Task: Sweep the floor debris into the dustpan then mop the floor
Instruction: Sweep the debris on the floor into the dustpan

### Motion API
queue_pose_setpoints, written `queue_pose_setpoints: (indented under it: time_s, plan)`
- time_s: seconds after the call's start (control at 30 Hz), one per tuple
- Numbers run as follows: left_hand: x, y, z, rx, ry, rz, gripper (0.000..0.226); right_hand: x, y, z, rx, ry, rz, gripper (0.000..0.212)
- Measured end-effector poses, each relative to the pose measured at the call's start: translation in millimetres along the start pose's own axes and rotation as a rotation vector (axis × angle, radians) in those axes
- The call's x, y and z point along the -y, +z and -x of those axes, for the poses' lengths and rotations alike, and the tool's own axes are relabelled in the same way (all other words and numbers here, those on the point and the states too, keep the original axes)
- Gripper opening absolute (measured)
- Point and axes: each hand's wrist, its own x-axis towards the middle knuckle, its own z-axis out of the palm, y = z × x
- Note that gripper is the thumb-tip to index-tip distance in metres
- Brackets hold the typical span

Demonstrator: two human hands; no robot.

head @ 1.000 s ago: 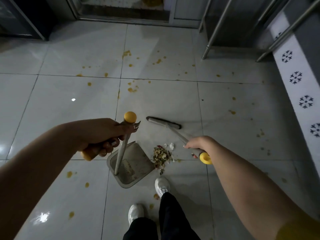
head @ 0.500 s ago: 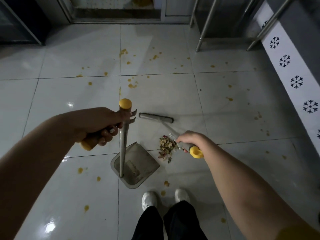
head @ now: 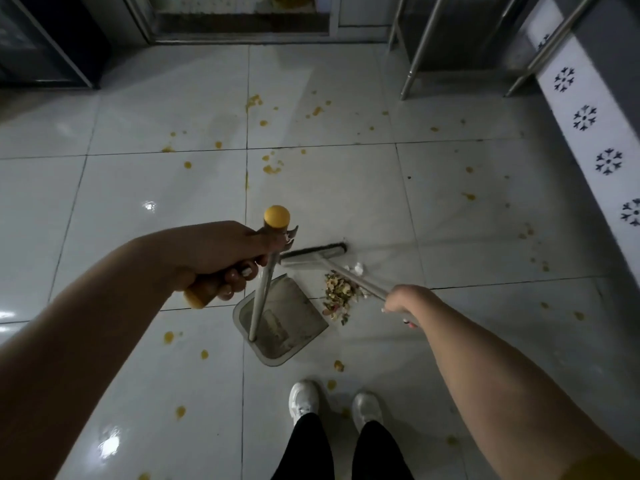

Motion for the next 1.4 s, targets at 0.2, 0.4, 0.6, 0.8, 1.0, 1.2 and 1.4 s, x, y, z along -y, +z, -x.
queue_pose_setpoints:
  time_s: [0.2,0.4,0.6,0.8,1.0,1.2,1.4]
  plan:
    - [-14,12,4,0.073,0.024,-0.107,0.050,-76,-22,8,0.038,0.087,-0.250,0.036]
    - [-9,18,1,0.094,0.019,-0.131,0.045,-76,-12,-6,0.018,0.086,-0.506,0.032]
    - [6,18,-5,0.094,-0.011,-0.114,0.045,-13,9,-32,0.060,0.039,-0.567,0.043]
    - [15,25,-8,0.111,-0.026,-0.172,0.051,-5,47,-12,0.118,0.075,-0.473,0.053]
    - [21,33,-1,0.100,-0.029,-0.211,0.048,-47,50,23,0.241,0.059,-0.565,0.047]
    - [34,39,5,0.097,-0.010,-0.215,0.046,-86,55,47,0.209,0.056,-0.832,0.027]
    - [49,42,5,0.093,0.008,-0.183,0.047,-101,67,60,0.139,0.061,-1.126,0.021]
